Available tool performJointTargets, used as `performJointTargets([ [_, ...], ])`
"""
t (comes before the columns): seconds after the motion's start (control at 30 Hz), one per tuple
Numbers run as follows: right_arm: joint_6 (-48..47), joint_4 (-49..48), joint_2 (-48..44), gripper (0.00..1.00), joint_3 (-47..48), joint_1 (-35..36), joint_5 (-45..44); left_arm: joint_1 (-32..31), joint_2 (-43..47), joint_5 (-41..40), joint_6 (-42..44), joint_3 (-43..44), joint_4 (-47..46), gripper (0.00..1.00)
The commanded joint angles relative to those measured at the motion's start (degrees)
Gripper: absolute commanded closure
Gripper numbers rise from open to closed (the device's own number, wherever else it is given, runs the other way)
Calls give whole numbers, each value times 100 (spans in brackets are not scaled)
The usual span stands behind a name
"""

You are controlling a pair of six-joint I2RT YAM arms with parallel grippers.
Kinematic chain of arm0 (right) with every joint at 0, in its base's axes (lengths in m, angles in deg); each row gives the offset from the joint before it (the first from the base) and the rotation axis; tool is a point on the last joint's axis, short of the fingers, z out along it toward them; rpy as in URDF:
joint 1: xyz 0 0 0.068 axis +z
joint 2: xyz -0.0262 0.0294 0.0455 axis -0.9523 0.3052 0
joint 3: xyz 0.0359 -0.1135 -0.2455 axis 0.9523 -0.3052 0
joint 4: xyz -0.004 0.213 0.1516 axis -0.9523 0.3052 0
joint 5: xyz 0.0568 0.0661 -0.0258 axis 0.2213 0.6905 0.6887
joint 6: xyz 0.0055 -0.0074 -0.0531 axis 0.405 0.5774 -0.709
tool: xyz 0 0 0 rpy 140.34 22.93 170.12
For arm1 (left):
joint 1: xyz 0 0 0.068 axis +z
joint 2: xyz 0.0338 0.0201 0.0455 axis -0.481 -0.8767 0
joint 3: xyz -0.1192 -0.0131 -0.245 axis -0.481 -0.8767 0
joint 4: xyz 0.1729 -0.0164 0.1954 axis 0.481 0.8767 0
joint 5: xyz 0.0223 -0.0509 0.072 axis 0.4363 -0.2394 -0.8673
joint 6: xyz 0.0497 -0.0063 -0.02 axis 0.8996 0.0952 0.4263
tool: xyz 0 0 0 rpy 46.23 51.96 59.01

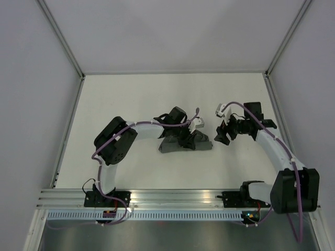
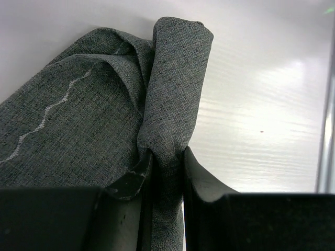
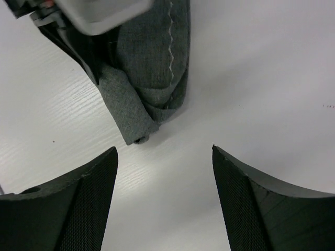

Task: Fold the napkin, place the utensils inside, and roll it up
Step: Roll the napkin with the utensil

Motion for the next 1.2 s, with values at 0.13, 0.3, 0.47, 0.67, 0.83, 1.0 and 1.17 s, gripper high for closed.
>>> performJointTargets([
  [0.13, -458, -1987, -1799, 16, -1755, 1206, -1024, 1, -1348, 1982, -295, 789, 1744, 98],
  [0.3, -466, -1996, -1643, 16, -1933, 2164, -1483, 159, -1779, 2484, -445, 1071, 1929, 98],
  [0.47, -396, -2154, -1256, 17, -2179, 3051, -2072, 185, -1902, 2415, -576, 1168, 1929, 98],
  [0.67, -326, -2330, -834, 18, -2267, 3537, -2520, 177, -1920, 2362, -647, 1256, 1929, 98],
  [0.83, -299, -2426, -483, 28, -2232, 3660, -2652, 185, -1876, 2257, -665, 1309, 1938, 94],
  [1.0, -299, -2278, -281, 60, -2180, 3669, -2635, 212, -1587, 1871, -629, 1283, 1903, 73],
  [1.17, -343, -1918, -149, 78, -2083, 3677, -2574, 378, -998, 1475, -831, 1090, 1570, 57],
])
